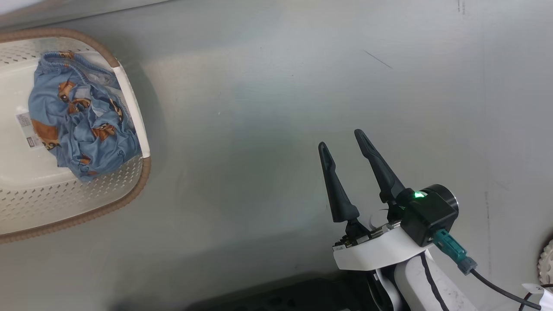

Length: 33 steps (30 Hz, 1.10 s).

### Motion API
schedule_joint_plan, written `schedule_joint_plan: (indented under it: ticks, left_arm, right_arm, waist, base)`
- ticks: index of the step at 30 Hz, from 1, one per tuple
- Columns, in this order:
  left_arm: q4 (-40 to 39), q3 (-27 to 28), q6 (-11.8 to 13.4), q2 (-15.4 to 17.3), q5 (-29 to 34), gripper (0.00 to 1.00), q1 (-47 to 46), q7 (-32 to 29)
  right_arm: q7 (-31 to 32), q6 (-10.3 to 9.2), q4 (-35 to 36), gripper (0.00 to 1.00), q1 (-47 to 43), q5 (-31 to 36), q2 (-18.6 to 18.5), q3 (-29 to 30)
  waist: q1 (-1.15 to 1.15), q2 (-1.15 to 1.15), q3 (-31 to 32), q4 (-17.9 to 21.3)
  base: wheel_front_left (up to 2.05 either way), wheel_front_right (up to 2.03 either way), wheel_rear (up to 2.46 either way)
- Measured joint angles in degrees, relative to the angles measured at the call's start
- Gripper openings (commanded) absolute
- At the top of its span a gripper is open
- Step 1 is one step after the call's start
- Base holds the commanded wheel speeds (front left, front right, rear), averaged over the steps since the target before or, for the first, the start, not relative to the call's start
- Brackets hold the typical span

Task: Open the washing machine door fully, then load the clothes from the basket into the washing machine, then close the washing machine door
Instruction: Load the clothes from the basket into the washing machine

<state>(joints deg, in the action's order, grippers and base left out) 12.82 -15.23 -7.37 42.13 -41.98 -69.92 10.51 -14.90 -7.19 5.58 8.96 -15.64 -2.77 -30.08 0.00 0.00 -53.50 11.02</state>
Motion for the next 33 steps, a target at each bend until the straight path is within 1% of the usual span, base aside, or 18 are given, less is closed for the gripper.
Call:
schedule_joint_plan:
  ticks: [4,14,17,18,19,22,30,33]
  left_arm:
    - [-0.16,-0.10,0.00,0.40,1.24,0.00,-0.81,4.54]
    - [-0.30,-0.35,0.00,0.79,3.13,0.00,-2.31,4.68]
    - [2.61,-1.44,0.00,-0.04,2.32,0.00,-2.07,4.57]
    - [3.57,-1.86,0.00,-0.26,1.33,0.27,-1.87,4.42]
    - [4.09,-2.13,0.00,-0.32,0.60,1.00,-1.66,4.42]
    - [5.43,-3.03,0.00,-0.47,-0.58,1.00,-1.57,4.42]
    - [6.36,-5.27,0.00,-0.48,-1.08,1.00,-1.61,4.42]
    - [7.01,-6.06,0.00,-0.65,-2.40,1.00,-1.62,4.43]
  right_arm:
    - [0.00,0.00,0.00,1.00,0.37,-0.41,0.01,-0.08]
    - [0.00,0.00,-0.13,1.00,1.54,-0.58,0.00,-0.38]
    - [0.00,0.00,-0.59,1.00,2.22,-0.78,-0.01,-0.34]
    - [0.00,0.00,-0.64,1.00,2.33,-1.09,0.00,-0.35]
    - [0.00,0.00,-0.69,1.00,2.35,-1.16,-0.01,-0.36]
    - [0.00,0.00,-1.03,1.00,2.36,-1.31,-0.01,-0.38]
    - [0.00,0.00,-1.87,1.00,2.78,-1.57,-0.01,-0.32]
    - [0.00,0.00,-2.21,1.00,3.37,-1.60,-0.01,-0.18]
  waist:
    - [0.00,0.00,-0.49,0.12]
    - [0.00,0.00,-1.34,-0.09]
    - [0.00,0.00,-1.47,-0.24]
    - [0.00,0.00,-1.45,-0.27]
    - [0.00,0.00,-1.44,-0.30]
    - [0.00,0.00,-1.36,-0.41]
    - [0.00,0.00,-1.02,-0.93]
    - [0.00,0.00,-0.78,-1.21]
  base:
    - [0.00,0.00,0.00]
    - [0.00,0.00,0.00]
    - [0.00,0.00,0.00]
    - [0.00,0.00,0.00]
    - [0.00,0.00,0.00]
    - [0.00,0.00,0.00]
    - [0.00,0.00,0.00]
    - [0.00,0.00,0.00]
